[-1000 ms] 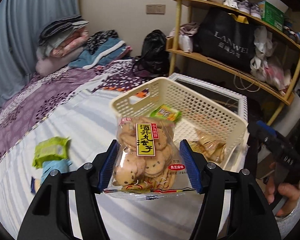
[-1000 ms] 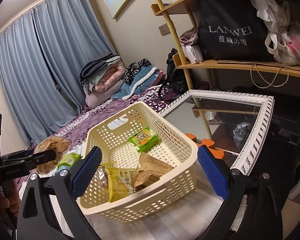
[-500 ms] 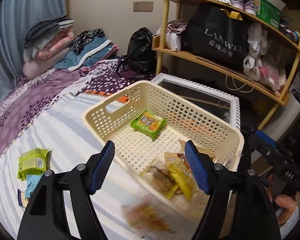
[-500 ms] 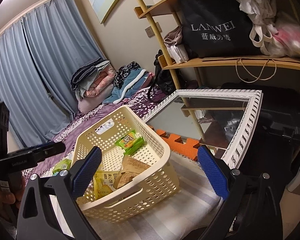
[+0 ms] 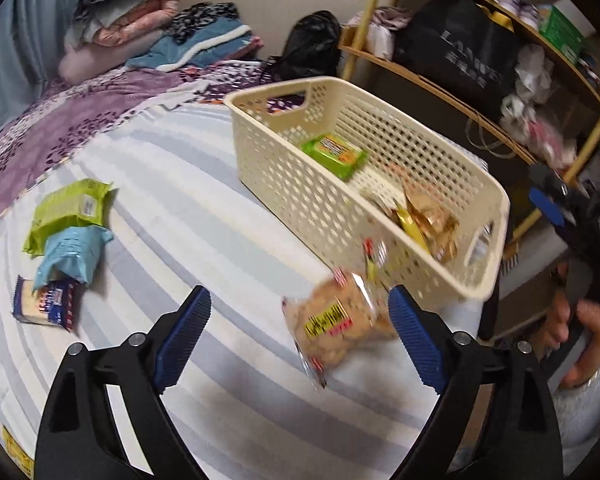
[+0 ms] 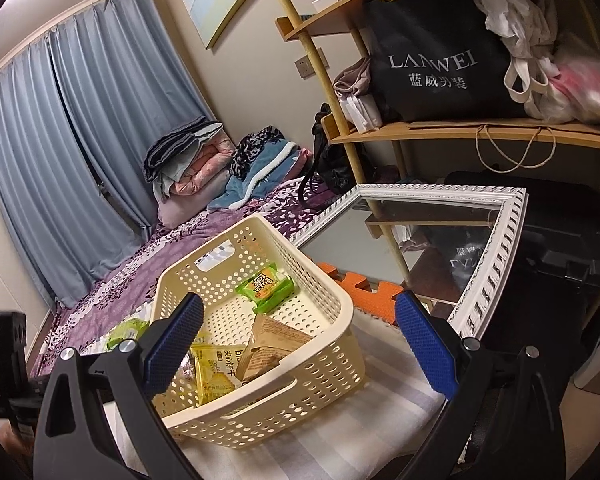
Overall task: Organize snacks
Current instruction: 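Carry the cookie bag to the basket and release it from the left tool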
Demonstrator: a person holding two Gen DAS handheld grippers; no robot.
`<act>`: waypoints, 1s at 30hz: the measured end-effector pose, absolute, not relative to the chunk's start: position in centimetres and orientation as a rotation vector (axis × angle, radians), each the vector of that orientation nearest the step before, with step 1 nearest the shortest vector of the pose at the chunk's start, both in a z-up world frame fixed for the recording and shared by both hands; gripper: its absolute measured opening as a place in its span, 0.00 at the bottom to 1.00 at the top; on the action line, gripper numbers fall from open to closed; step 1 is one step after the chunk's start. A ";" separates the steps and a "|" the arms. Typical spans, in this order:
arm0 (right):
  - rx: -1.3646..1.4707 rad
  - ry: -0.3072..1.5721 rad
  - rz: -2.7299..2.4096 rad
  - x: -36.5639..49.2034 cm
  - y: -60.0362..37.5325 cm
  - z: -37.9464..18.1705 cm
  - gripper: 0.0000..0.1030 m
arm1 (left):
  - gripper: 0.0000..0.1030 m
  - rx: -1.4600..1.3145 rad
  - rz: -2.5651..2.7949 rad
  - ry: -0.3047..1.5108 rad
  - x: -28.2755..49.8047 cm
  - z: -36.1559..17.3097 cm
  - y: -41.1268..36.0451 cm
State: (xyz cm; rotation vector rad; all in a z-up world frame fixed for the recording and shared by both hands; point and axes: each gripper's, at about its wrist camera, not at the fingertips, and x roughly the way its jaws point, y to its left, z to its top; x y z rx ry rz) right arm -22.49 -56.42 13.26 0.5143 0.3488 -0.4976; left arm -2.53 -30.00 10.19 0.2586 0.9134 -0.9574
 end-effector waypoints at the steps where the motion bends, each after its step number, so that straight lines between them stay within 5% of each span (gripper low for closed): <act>1: 0.513 0.349 -0.502 -22.5 -56.4 13.3 0.93 | 0.89 0.271 -0.979 0.915 -3.0 9.8 -29.9; 19: 0.492 0.371 -0.506 -21.7 -55.1 13.8 0.93 | 0.95 0.435 -1.144 0.853 -3.8 4.1 -34.6; 21: 0.495 0.371 -0.509 -21.8 -55.3 13.7 0.93 | 0.79 0.440 -1.154 0.854 -3.8 3.8 -35.0; 30: 0.506 0.359 -0.519 -22.1 -55.9 13.5 0.93 | 0.62 0.404 -1.101 0.826 -4.2 5.9 -32.7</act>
